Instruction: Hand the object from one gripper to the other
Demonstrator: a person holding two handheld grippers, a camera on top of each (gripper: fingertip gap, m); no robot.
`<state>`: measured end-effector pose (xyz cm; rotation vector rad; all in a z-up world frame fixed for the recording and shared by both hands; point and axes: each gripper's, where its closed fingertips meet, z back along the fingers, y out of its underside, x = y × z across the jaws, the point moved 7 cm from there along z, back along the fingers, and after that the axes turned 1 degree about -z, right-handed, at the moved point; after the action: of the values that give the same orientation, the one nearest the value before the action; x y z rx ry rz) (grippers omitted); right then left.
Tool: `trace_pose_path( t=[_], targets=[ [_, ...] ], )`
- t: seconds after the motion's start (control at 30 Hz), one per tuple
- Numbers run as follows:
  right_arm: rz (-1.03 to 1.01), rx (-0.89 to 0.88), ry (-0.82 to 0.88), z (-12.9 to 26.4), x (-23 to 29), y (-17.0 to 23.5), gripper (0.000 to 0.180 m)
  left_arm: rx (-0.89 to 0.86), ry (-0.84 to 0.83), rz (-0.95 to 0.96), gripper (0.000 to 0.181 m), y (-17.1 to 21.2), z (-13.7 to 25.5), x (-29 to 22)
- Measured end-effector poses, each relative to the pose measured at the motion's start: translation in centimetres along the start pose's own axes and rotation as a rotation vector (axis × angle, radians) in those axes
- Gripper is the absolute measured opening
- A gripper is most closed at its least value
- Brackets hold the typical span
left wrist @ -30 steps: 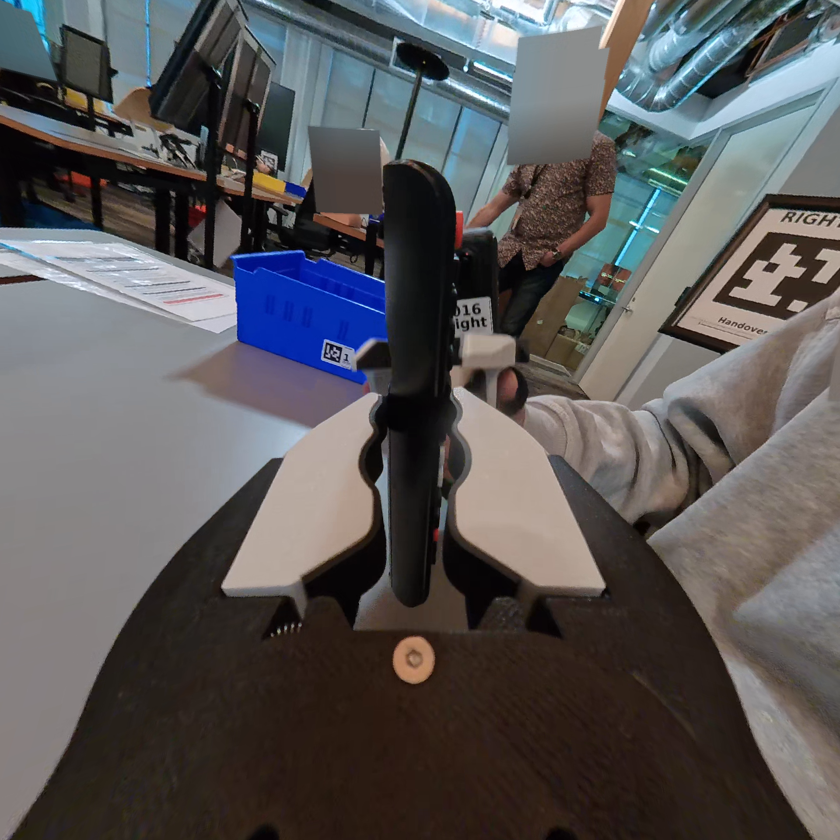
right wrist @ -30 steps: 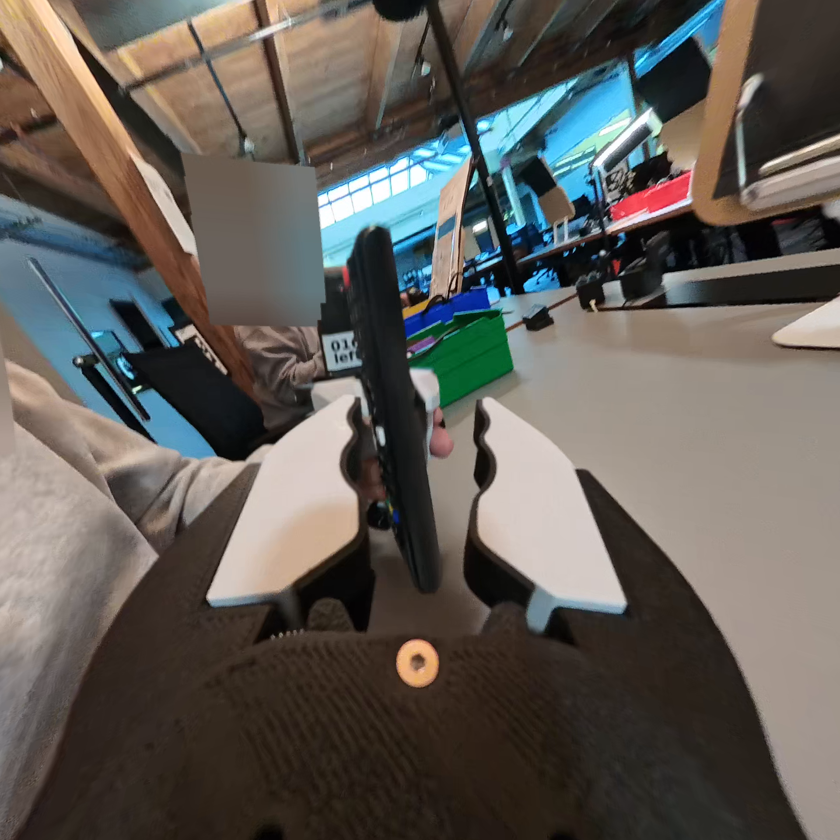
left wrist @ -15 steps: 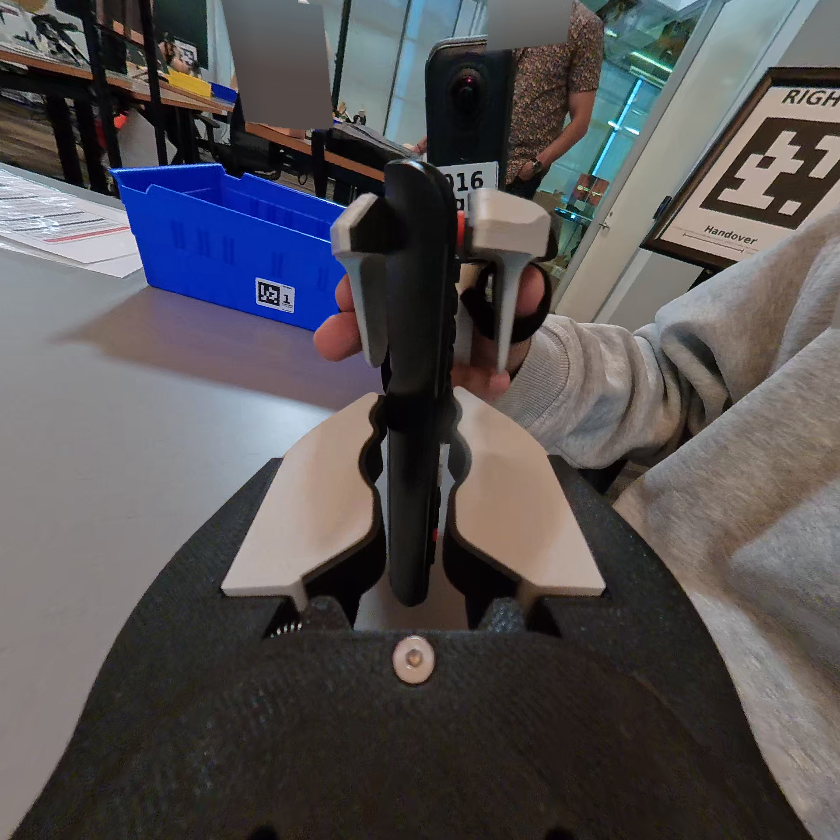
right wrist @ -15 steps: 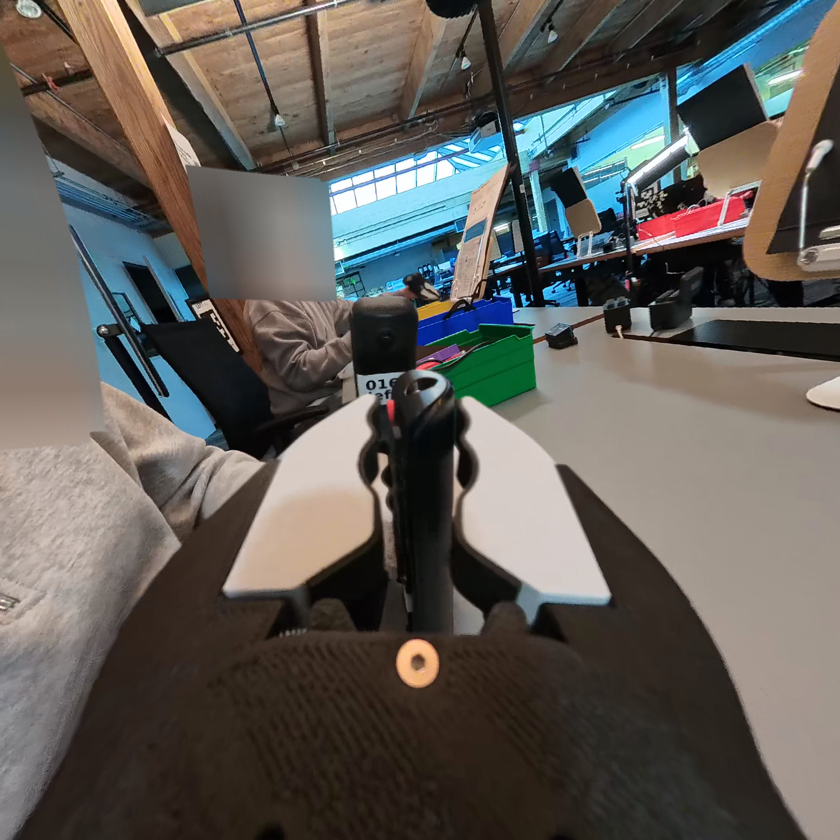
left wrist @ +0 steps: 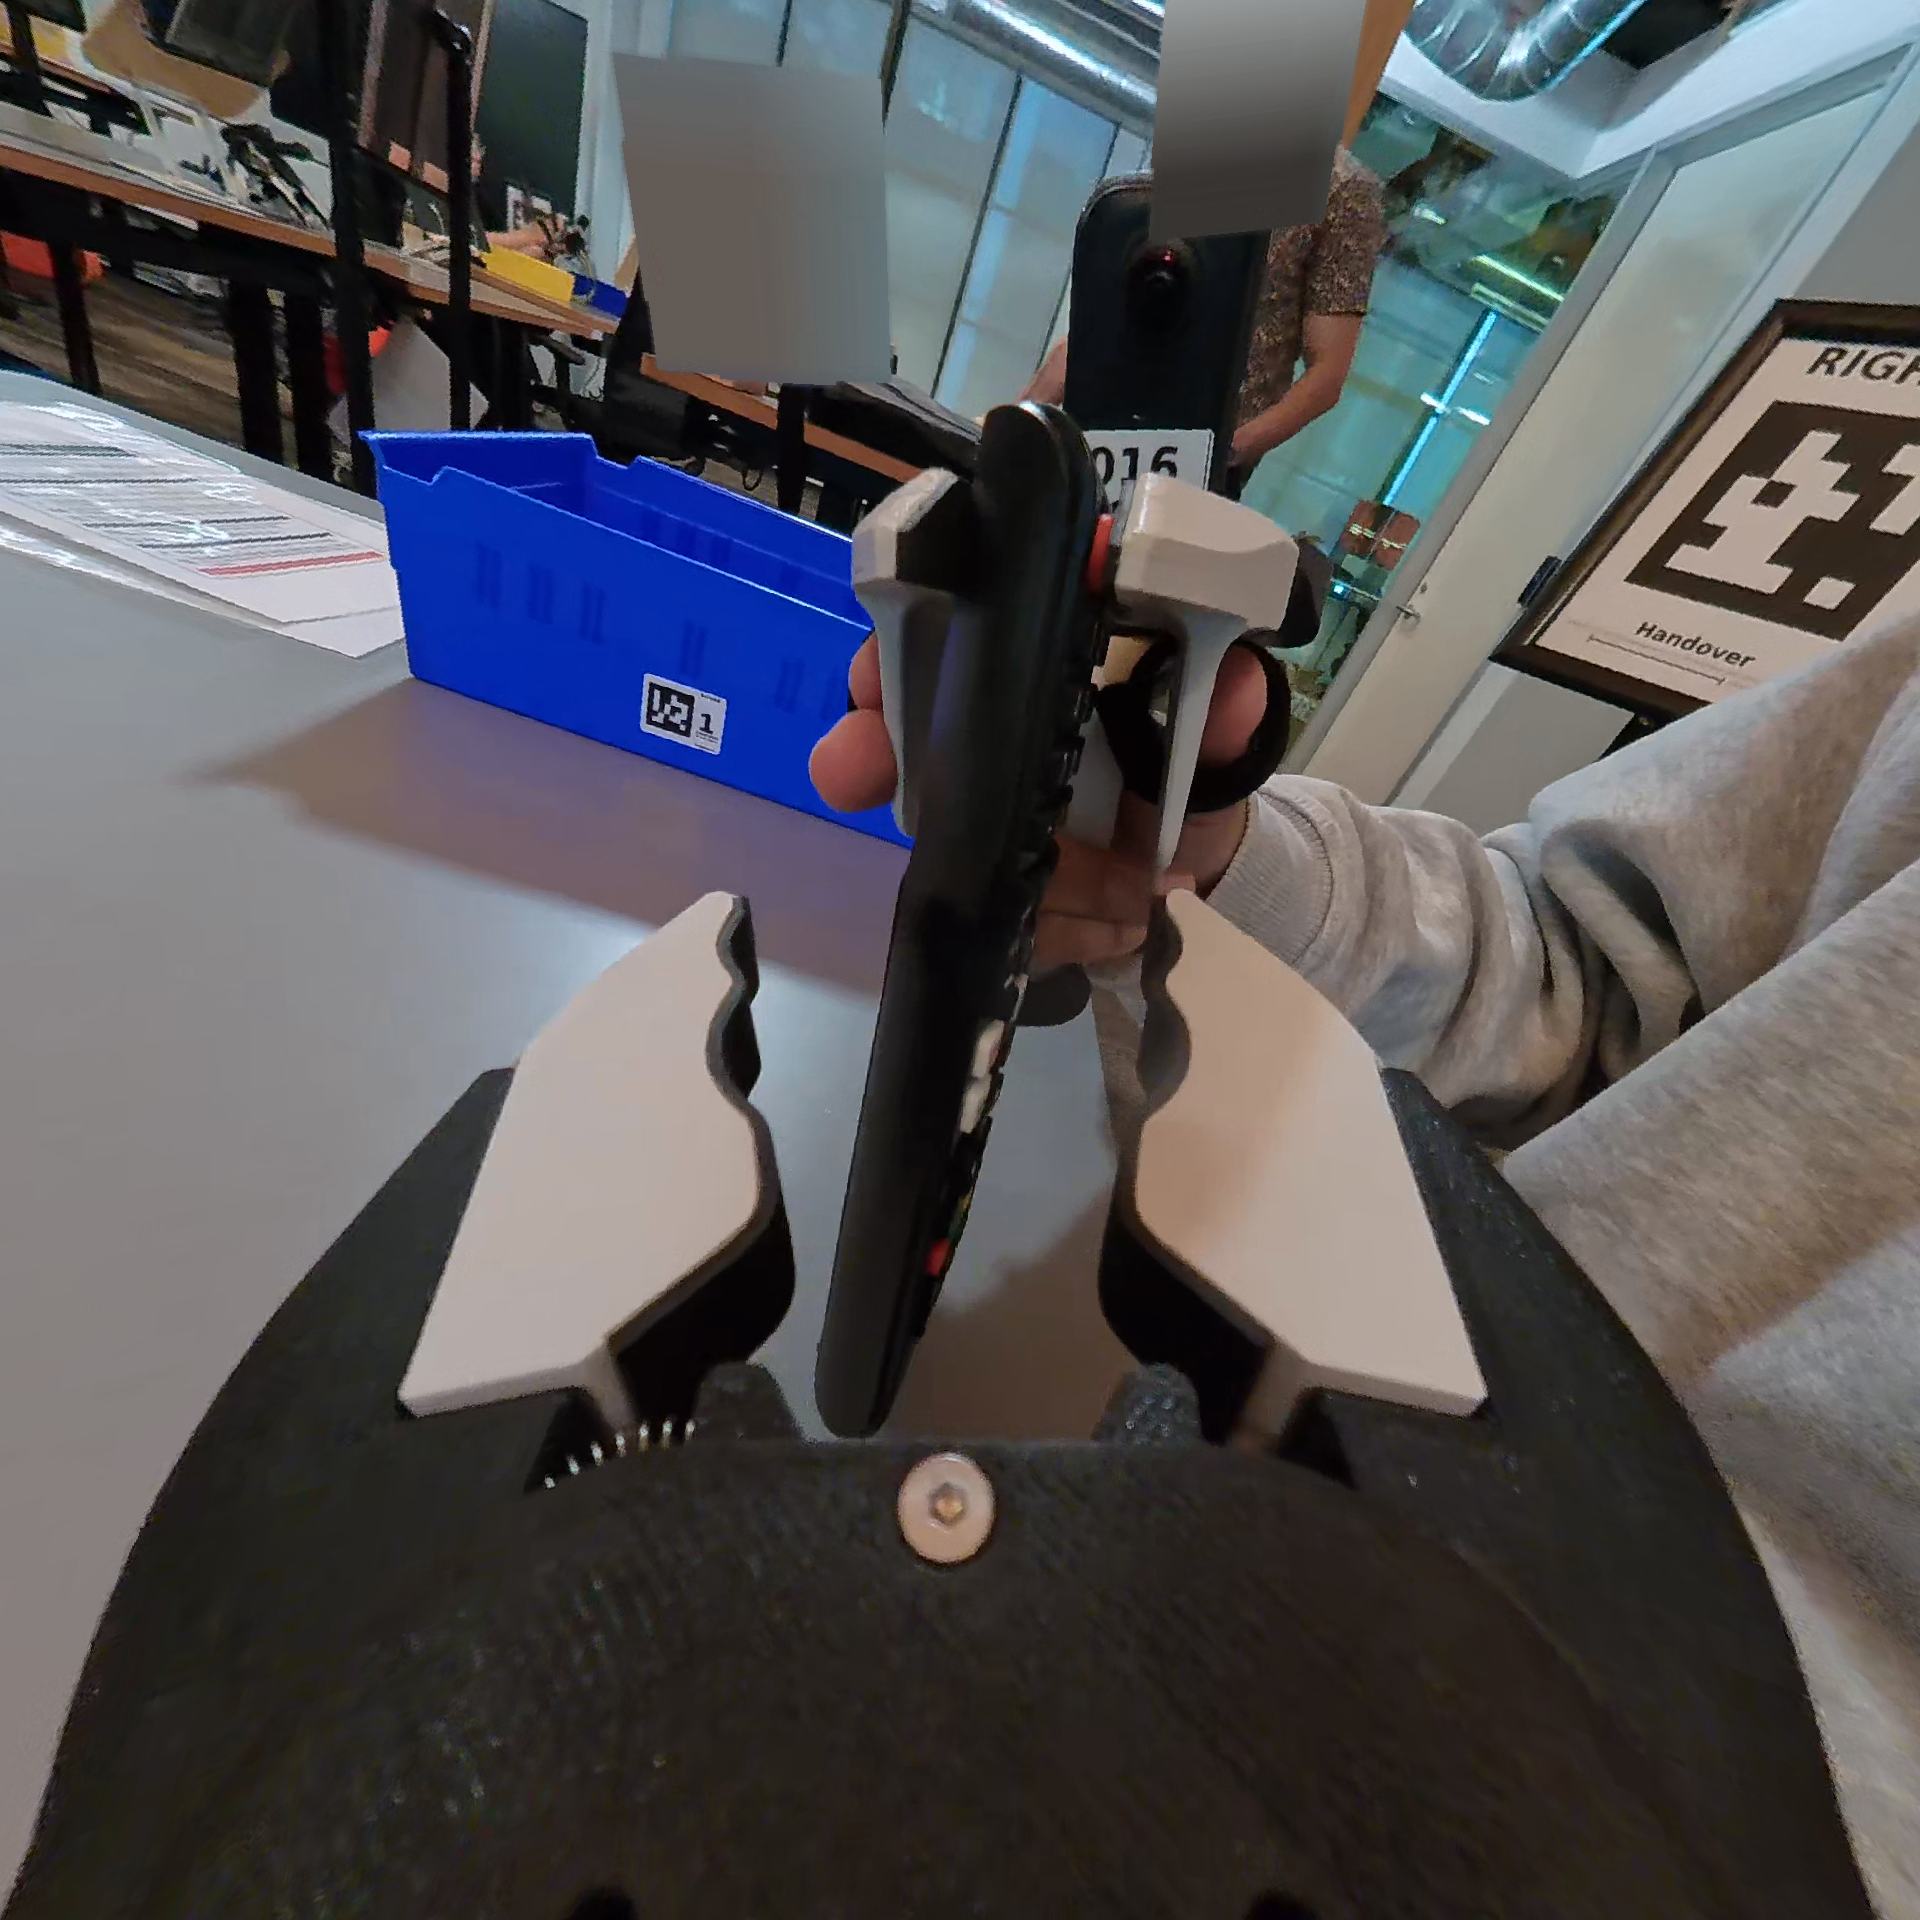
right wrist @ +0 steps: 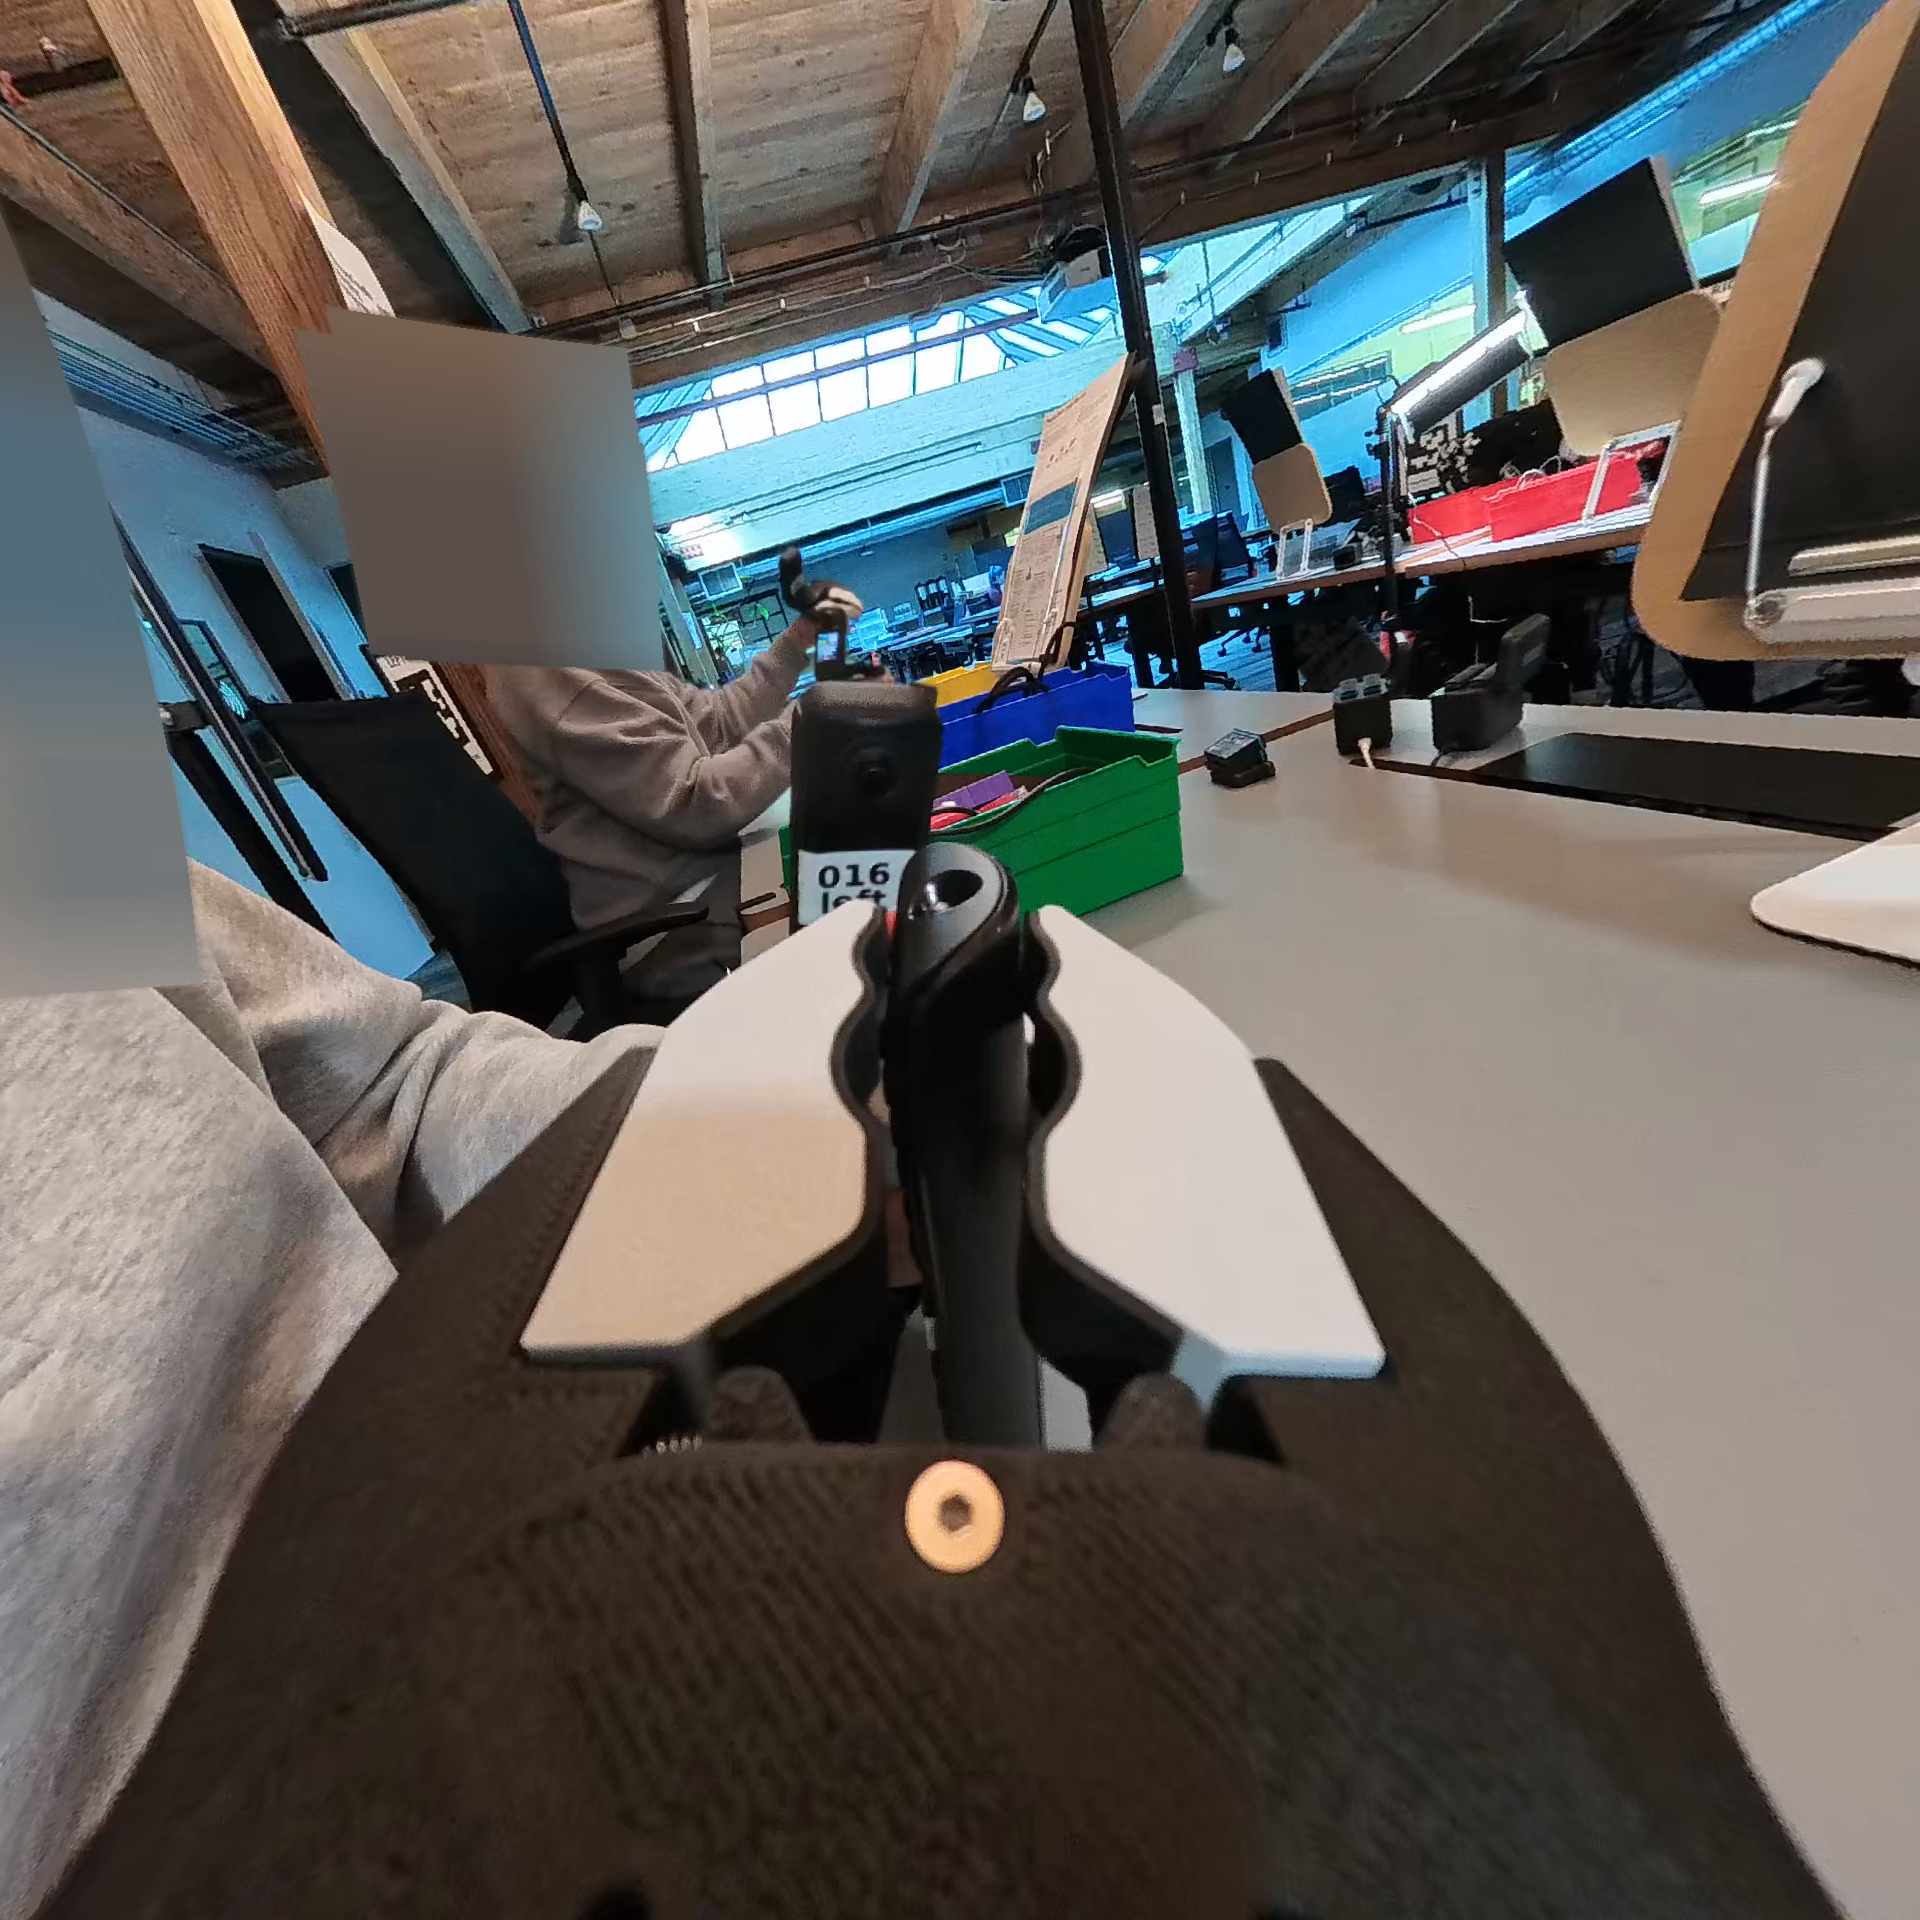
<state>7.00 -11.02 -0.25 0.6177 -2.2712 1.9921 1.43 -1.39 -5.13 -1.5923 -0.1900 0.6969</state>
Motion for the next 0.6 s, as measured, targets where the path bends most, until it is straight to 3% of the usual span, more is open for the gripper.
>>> trace_pose_path(
  t=[0.6],
  targets=[
    [-0.027,-0.012,-0.077,1.3,0.6,-1.8,0.025,0.190,0.122,-0.057,0.070,2.2,-0.9,-1.0]
  ],
)
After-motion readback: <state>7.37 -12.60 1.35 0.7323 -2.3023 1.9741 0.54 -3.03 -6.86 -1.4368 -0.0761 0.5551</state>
